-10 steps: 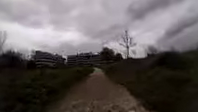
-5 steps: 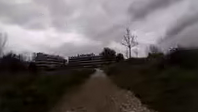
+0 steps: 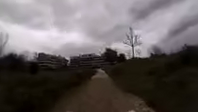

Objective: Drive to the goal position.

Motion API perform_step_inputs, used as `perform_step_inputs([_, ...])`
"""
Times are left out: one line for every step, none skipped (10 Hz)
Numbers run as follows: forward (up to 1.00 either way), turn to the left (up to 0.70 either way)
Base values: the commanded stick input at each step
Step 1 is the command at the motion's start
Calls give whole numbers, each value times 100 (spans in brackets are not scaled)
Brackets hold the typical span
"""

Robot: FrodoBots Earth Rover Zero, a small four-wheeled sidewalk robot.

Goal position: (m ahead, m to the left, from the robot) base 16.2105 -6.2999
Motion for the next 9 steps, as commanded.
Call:
perform_step_inputs([70, 0])
perform_step_inputs([70, 0])
perform_step_inputs([70, 0])
perform_step_inputs([70, 0])
perform_step_inputs([70, 0])
perform_step_inputs([70, 0])
perform_step_inputs([70, 0])
perform_step_inputs([70, 0])
perform_step_inputs([70, 0])
